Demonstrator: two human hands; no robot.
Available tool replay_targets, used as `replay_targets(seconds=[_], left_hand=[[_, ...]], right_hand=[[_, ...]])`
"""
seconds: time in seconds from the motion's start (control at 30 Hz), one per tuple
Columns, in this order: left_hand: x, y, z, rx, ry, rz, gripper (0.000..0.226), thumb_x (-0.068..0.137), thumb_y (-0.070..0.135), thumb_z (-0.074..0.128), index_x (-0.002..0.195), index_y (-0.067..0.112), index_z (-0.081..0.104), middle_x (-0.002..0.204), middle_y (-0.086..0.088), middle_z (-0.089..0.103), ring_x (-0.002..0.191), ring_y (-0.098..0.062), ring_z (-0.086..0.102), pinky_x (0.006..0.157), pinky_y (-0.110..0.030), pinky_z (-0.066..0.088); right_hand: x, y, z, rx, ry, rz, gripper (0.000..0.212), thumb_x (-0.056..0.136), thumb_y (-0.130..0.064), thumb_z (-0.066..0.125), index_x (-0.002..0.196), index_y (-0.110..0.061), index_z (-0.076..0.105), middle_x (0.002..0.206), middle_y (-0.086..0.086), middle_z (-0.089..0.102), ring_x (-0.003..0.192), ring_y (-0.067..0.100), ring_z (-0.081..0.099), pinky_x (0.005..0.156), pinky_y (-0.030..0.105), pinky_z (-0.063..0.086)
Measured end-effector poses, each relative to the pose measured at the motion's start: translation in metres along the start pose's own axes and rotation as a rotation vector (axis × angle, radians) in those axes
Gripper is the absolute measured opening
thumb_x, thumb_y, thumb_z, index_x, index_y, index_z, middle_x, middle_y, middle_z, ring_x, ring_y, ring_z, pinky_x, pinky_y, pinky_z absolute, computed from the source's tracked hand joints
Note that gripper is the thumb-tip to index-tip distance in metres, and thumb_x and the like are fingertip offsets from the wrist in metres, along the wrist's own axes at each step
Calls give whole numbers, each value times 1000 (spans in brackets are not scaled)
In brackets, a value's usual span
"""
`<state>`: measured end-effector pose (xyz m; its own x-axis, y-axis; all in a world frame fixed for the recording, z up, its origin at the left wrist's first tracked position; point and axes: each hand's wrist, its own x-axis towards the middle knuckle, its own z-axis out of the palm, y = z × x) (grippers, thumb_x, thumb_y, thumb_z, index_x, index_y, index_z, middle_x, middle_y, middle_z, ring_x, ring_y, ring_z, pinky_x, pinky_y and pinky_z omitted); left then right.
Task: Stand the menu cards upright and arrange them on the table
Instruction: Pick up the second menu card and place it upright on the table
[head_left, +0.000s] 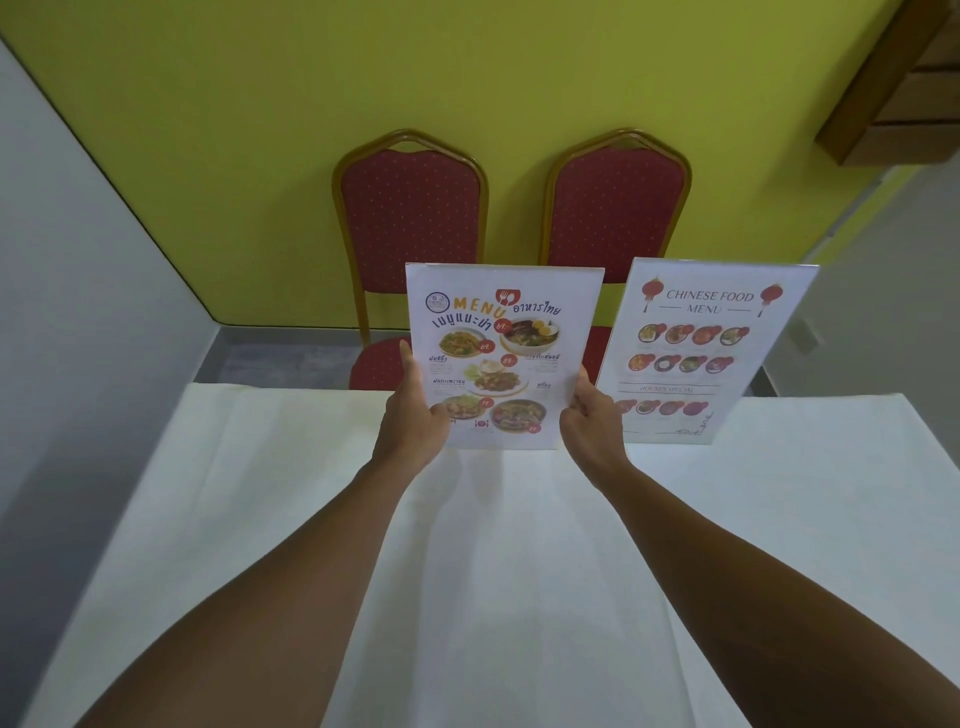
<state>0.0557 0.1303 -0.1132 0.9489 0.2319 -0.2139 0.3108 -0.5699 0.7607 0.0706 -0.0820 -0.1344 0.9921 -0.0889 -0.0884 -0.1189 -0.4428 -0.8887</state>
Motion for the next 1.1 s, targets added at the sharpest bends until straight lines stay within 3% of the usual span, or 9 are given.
replay_targets(seconds=[0.1,0.27,0.4,0.6,0.73,0.87,0.93,1.03,1.1], left_hand=[[0,-1,0,-12,-21,4,95,93,5,54,156,34,-11,144,1,51,126,-26,55,85,-41,55],[1,2,-3,-59,-73,-3,99,93,10,59,156,32,-14,144,2,51,125,-24,54,87,-40,53],[5,4,-4,-87,-129,1,111,90,24,68,153,31,-23,151,9,44,132,-21,49,95,-42,49],[5,-6,-1,-24,-195,-49,106,91,18,63,154,21,-22,153,3,40,137,-24,42,101,-43,44],[4,-15,-4,59,-202,-79,102,92,15,63,155,17,-17,159,-4,30,142,-28,35,106,-45,39],[-5,-15,-10,170,-146,-72,94,93,19,61,158,14,-8,165,-7,10,149,-29,21,111,-45,34],[-9,-14,-12,225,-138,-34,91,94,20,59,158,13,-5,166,-7,7,150,-28,17,111,-44,34],[-19,-11,-15,338,-145,25,87,96,24,55,158,13,-5,166,-6,0,150,-27,17,109,-44,35],[-24,-10,-17,411,-152,59,85,95,26,52,157,15,-5,166,-6,0,148,-30,22,109,-47,37]], right_hand=[[-1,-2,-1,5,-11,7,43,101,-4,45,141,-18,49,121,-9,63,92,9,62,88,36,58],[1,-5,-4,-27,-87,42,51,100,-4,47,147,-22,42,137,-2,62,120,26,62,92,44,57],[1,-8,-7,-54,-155,64,61,100,-7,49,154,-30,31,146,-6,56,131,24,55,95,41,55],[-5,-9,-12,-133,-158,90,60,99,-8,52,153,-25,34,145,-2,57,129,31,56,98,47,53],[-14,-14,-13,-133,-121,129,61,98,-6,53,155,-19,33,146,-3,55,132,29,52,95,41,55],[-28,-32,-15,-139,-68,-17,53,95,0,56,143,-20,45,140,2,60,121,18,54,99,48,51],[-31,-38,-14,-175,-37,-95,51,90,-6,62,136,-21,47,134,2,60,112,12,52,96,48,54],[-34,-36,-13,-307,-9,-143,64,82,-25,59,141,-17,36,138,8,50,123,29,52,88,55,59],[-32,-28,-13,-409,-17,-165,71,87,-26,59,148,-13,24,150,15,38,135,40,42,94,60,54]])
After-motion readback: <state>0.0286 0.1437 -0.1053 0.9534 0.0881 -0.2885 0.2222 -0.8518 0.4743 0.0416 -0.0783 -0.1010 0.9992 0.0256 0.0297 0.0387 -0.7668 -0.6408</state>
